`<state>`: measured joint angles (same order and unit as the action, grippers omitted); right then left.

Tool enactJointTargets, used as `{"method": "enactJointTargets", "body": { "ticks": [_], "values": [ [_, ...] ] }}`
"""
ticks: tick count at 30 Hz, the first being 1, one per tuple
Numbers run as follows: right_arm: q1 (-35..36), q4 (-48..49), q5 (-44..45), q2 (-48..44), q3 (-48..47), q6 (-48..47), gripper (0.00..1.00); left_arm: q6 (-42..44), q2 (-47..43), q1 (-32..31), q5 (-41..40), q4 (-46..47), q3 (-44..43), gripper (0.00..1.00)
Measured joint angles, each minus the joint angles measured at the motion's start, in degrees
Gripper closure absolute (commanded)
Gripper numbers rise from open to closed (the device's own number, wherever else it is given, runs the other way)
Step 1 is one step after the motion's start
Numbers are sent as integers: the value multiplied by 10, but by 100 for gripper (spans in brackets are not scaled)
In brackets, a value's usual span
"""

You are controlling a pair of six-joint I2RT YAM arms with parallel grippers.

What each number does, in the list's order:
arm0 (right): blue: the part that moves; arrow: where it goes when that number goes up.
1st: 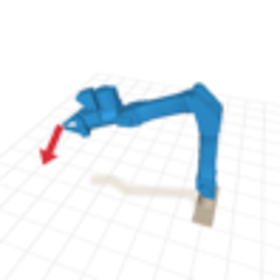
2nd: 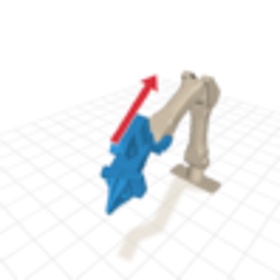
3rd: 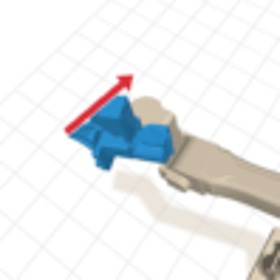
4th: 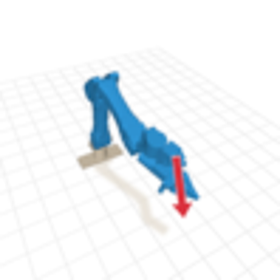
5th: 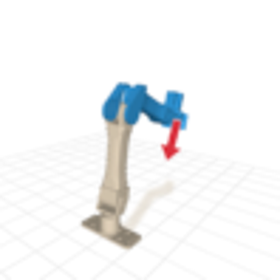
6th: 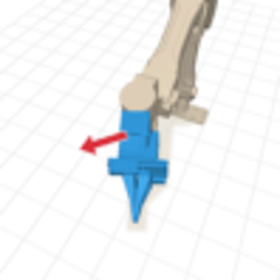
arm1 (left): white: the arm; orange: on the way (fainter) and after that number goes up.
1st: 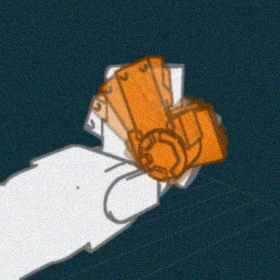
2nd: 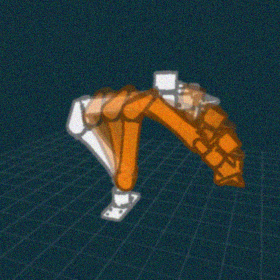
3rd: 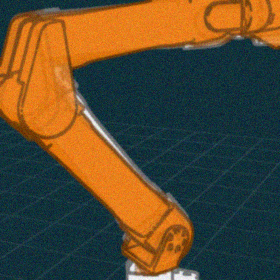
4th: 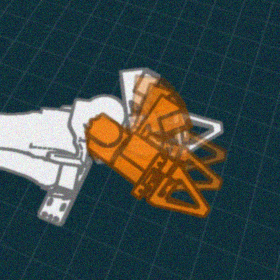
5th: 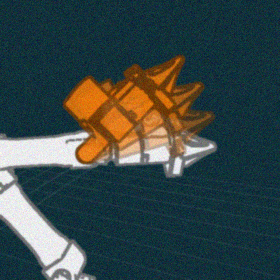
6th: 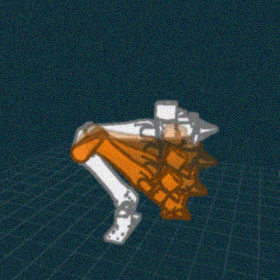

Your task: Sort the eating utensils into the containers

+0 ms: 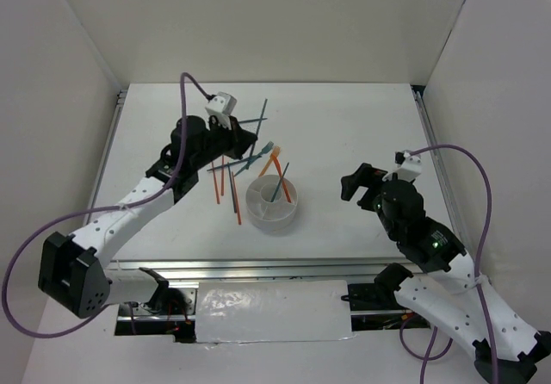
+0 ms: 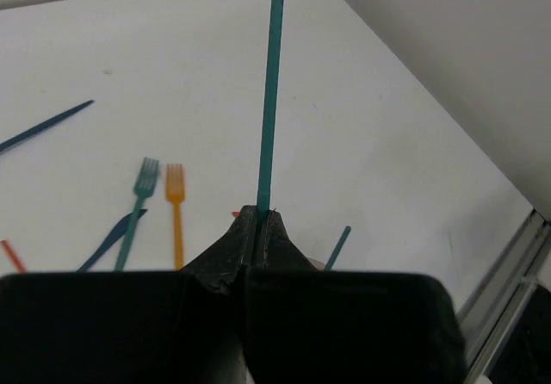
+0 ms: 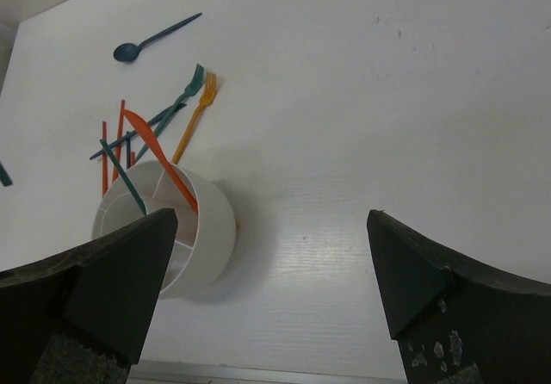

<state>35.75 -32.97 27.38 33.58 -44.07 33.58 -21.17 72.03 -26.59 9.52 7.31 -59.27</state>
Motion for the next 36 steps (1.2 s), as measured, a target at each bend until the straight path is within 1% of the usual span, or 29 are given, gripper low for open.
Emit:
{"method": "enactJointTargets", "body": {
  "ticks": [3, 6, 12, 16, 22, 26, 32, 33, 34, 35, 36],
  "values": [
    [0, -7, 5, -9, 0, 0, 0, 4, 30, -19, 38, 54, 22, 100],
    [0, -11, 9, -15, 0, 1, 0, 12, 47, -35, 59, 111, 49, 100],
    [0, -14, 11, -16, 0, 3, 0, 19, 48, -59, 99, 240, 125, 100],
    [0, -14, 11, -14, 0, 3, 0, 15, 48, -60, 119, 306, 157, 100],
    [0, -14, 12, -11, 0, 3, 0, 13, 50, -66, 129, 382, 195, 100],
    [0, -14, 13, -11, 0, 3, 0, 12, 73, -69, 132, 433, 221, 100],
    [0, -16, 16, -14, 0, 3, 0, 2, 111, -70, 132, 461, 239, 100],
    [0, -18, 17, -15, 0, 3, 0, -1, 116, -70, 132, 466, 242, 92],
    [0, -19, 18, -16, 0, 3, 0, -1, 120, -70, 133, 468, 242, 89],
    [0, -20, 18, -16, 0, 3, 0, -1, 123, -70, 133, 468, 242, 77],
    [0, -20, 18, -16, 0, 3, 0, 1, 125, -70, 133, 467, 242, 72]
  ]
}}
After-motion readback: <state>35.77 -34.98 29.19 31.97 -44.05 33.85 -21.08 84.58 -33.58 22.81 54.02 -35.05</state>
